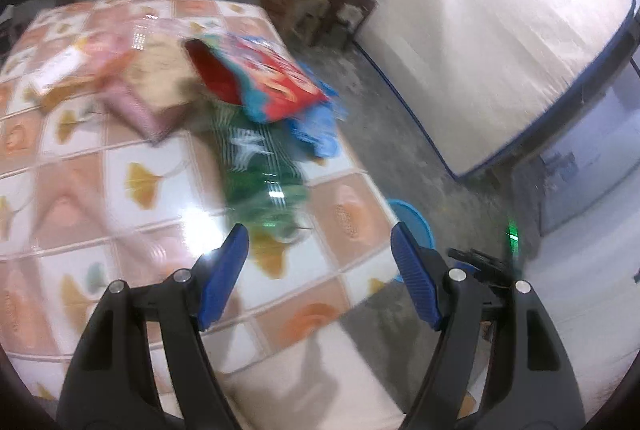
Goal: Collect trash
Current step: 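Return both grippers to the table and grasp the clear container with the left gripper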
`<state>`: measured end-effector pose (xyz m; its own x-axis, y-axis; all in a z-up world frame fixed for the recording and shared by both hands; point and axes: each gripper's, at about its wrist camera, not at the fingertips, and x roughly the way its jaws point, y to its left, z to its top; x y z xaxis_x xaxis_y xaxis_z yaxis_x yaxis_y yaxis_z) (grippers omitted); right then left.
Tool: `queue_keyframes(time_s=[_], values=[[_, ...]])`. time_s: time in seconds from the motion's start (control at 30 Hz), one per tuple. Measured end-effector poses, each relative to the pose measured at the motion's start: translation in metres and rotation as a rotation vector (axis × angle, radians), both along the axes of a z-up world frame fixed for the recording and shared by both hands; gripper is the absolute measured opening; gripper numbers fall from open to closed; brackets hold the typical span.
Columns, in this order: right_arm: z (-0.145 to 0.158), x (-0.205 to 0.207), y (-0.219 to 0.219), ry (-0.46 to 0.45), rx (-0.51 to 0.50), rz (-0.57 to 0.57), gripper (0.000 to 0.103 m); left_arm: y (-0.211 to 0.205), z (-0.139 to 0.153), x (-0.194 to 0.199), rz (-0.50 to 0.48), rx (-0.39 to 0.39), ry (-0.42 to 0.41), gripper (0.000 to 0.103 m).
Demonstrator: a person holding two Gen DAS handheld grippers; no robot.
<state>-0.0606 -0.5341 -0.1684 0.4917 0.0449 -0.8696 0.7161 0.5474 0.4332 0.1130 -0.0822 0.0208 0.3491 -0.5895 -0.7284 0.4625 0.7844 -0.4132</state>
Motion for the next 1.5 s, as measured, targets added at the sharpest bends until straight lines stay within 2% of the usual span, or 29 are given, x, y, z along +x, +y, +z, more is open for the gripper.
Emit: queue_keyframes(time_s=[0.03, 0.17, 0.37, 0.47, 0.6, 0.77, 0.9, 1.03, 1.1, 1.27, 1.5], values=[[0.008, -0.002, 0.009, -0.023, -0.005, 0.016, 0.066, 0.010, -0.001, 0.000, 0.014, 0.002, -0.015, 0.070], [0.066, 0.013, 0.066, -0.160, -0.060, 0.133, 0.079, 0.054, -0.002, -0.001, 0.082, 0.032, -0.059, 0.070], [0.141, 0.071, 0.160, -0.323, -0.112, 0.388, 0.080, 0.120, -0.010, -0.009, 0.198, 0.050, -0.105, 0.070], [0.170, 0.099, 0.209, -0.406, -0.125, 0.532, 0.080, 0.142, -0.024, -0.010, 0.246, 0.049, -0.088, 0.070], [0.190, 0.129, 0.270, -0.477, -0.100, 0.692, 0.080, 0.164, -0.042, -0.010, 0.303, 0.022, -0.045, 0.069], [0.183, 0.155, 0.340, -0.443, -0.069, 0.849, 0.080, 0.186, -0.064, -0.006, 0.376, -0.026, 0.008, 0.063], [0.172, 0.164, 0.364, -0.403, -0.029, 0.856, 0.080, 0.189, -0.083, 0.001, 0.385, -0.044, 0.077, 0.056], [0.168, 0.166, 0.370, -0.386, -0.041, 0.836, 0.080, 0.188, -0.100, 0.013, 0.418, -0.048, 0.147, 0.046], [0.170, 0.167, 0.370, -0.385, -0.055, 0.832, 0.080, 0.186, -0.099, 0.017, 0.432, -0.027, 0.136, 0.046], [0.176, 0.173, 0.370, -0.388, -0.087, 0.827, 0.080, 0.186, -0.100, 0.029, 0.452, 0.001, 0.134, 0.036], [0.192, 0.188, 0.362, -0.408, -0.166, 0.797, 0.080, 0.190, -0.103, 0.037, 0.461, 0.046, 0.114, 0.016]])
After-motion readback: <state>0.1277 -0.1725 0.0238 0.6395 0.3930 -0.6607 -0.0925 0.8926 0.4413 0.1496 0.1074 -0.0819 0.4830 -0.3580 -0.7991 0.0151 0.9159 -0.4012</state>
